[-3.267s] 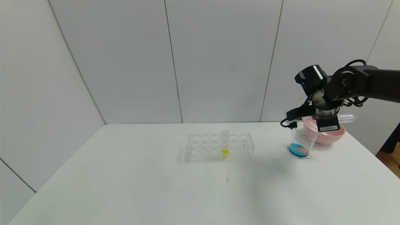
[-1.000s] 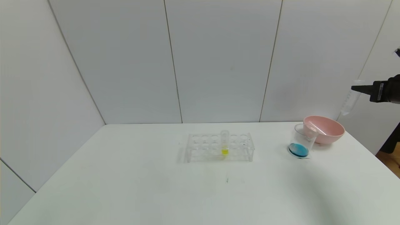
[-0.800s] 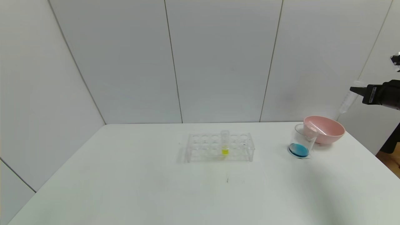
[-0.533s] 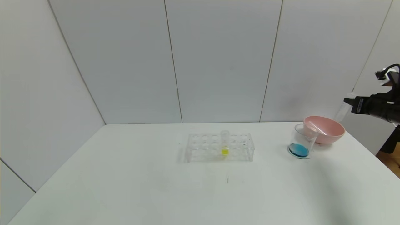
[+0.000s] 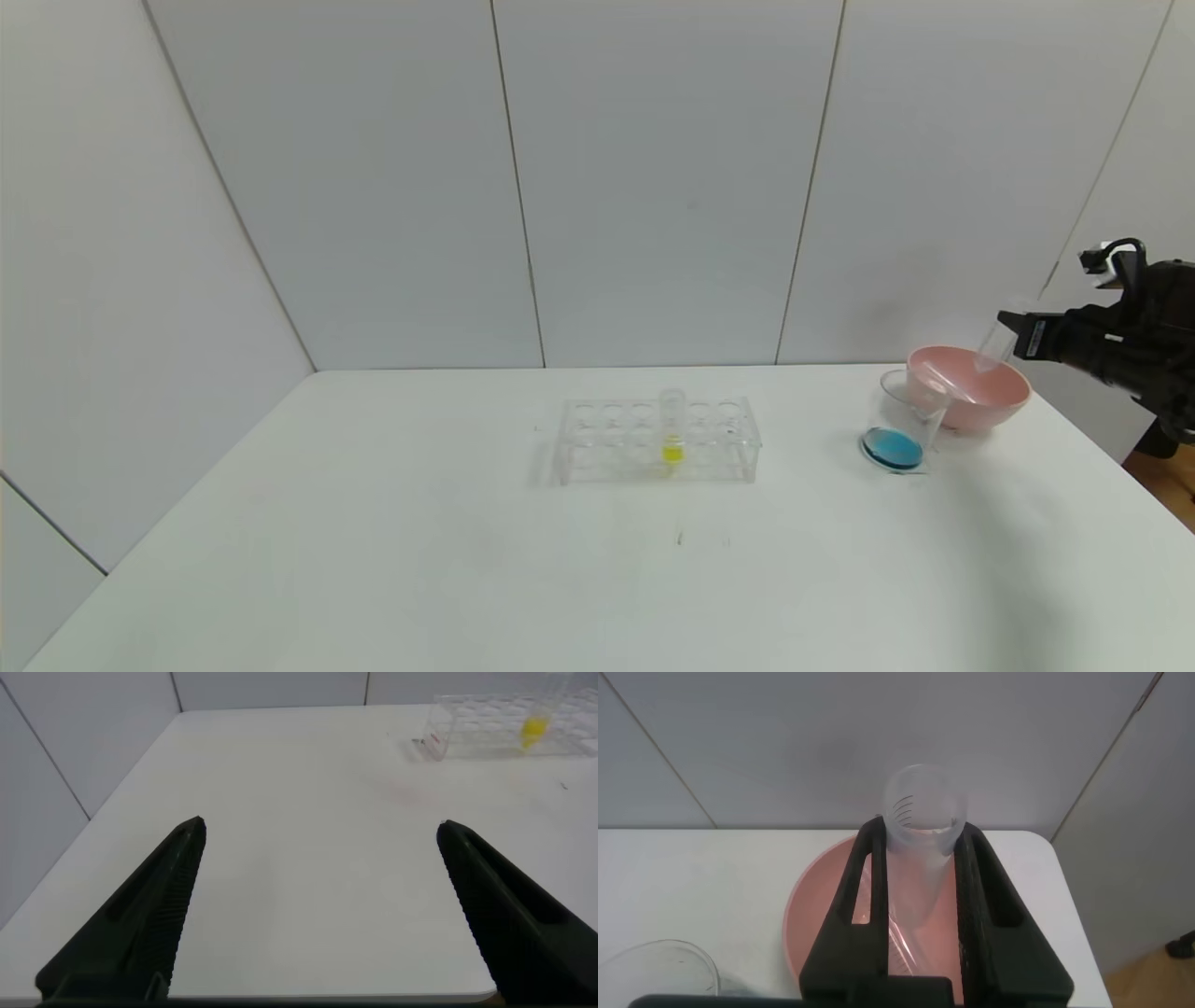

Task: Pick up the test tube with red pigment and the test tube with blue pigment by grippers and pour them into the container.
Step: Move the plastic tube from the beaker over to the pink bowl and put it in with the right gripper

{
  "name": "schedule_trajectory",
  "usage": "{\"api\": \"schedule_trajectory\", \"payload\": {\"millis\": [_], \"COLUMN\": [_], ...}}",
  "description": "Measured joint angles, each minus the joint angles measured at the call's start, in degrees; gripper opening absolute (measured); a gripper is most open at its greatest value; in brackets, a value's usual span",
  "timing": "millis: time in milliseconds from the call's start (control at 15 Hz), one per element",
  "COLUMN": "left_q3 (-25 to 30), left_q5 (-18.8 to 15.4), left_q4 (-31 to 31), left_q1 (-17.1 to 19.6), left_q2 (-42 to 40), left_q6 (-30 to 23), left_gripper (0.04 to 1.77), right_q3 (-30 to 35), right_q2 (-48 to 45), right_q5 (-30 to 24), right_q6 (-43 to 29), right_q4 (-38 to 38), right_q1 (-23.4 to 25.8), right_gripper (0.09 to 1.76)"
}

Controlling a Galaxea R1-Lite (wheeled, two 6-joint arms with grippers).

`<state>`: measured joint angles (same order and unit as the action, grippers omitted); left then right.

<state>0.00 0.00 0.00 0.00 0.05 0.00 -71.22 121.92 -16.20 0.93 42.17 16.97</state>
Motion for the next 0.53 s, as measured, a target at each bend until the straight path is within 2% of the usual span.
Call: {"api": "schedule_trajectory", "payload": {"millis": [533], "left_q3": [0.0], "left_q5": [0.0], "left_q4": [0.0], "left_q1": [0.0], "left_q2": [0.0], "left_q6": [0.0], "left_gripper": [1.76], "right_q3": [-0.8], "right_q2": [2.2], "right_q5": [-0.6], "right_q6": [0.1], "right_q4": [0.1], "right_q1": [-0.2], "right_gripper": [0.48]}}
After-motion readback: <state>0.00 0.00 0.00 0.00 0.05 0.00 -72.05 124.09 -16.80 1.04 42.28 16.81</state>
